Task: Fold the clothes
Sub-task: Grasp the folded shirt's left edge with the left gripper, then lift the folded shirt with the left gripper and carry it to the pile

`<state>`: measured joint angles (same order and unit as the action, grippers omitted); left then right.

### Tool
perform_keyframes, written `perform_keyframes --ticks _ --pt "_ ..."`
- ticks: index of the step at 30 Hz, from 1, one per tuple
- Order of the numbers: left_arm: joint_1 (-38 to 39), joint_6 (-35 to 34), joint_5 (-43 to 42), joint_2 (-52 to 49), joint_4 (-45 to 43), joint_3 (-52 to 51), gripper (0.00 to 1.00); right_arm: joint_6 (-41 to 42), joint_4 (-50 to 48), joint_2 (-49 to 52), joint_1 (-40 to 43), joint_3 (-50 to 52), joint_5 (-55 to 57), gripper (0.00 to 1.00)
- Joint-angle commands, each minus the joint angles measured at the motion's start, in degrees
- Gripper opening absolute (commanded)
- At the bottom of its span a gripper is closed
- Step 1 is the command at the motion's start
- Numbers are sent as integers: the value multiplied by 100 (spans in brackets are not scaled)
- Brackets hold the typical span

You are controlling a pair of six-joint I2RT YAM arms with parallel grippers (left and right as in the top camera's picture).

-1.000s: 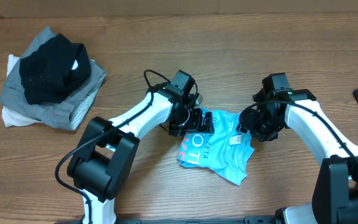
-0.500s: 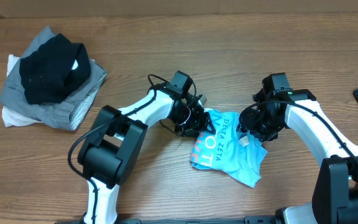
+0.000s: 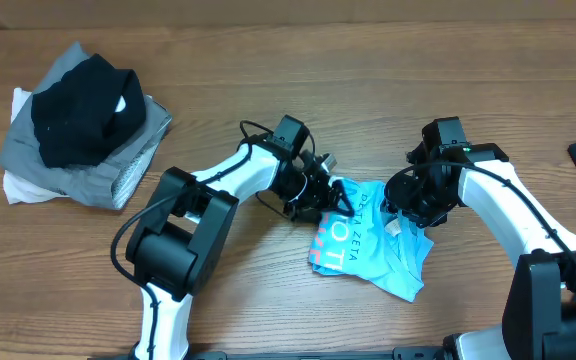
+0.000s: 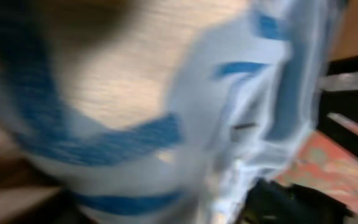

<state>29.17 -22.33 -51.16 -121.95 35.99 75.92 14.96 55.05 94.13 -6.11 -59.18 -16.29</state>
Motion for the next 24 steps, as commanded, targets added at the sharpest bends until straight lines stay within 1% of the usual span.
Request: perform_keyframes --ticks 1,4,9,11,12,13,14,15,16,19,20,21,22,23,24 --pt "-114 -13 988 -238 356 -216 100 -42 -26 -144 -13 -17 -52 55" --pt "-98 -44 1139 -243 560 -240 100 -42 -26 -144 -13 -17 -52 55" --pt "164 -39 1093 -243 374 -282 100 -42 -26 -144 -13 -17 -52 55" --pt "282 -42 997 -243 275 -280 97 -39 -28 -144 -13 -17 -52 55" --pt "334 -42 955 -243 229 -282 89 -39 -28 -144 -13 -17 -52 55" --pt "367 -46 951 -243 195 -280 78 -39 -28 -144 -13 -17 -52 55" --pt "389 -61 911 -243 155 -282 62 -37 -28 -144 -13 -17 -52 55" --pt "393 -63 892 -243 133 -282 51 -37 -28 -144 -13 -17 -55 55" --pt "391 -61 892 -243 125 -280 43 -37 -26 -144 -13 -17 -55 55" --pt "385 -50 892 -243 96 -282 39 -39 -28 -144 -13 -17 -52 55" --pt "382 -15 892 -243 76 -280 33 -39 -28 -144 -13 -17 -52 55" --pt "376 63 890 -243 70 -280 21 -37 -26 -144 -13 -17 -52 55" --pt "354 122 885 -240 79 -278 11 -37 -22 -144 -13 -17 -55 55" --pt "317 203 852 -229 105 -273 5 -39 -13 -144 -13 -17 -55 54" --pt "251 297 798 -210 144 -269 4 -44 0 -144 -13 -17 -52 51"
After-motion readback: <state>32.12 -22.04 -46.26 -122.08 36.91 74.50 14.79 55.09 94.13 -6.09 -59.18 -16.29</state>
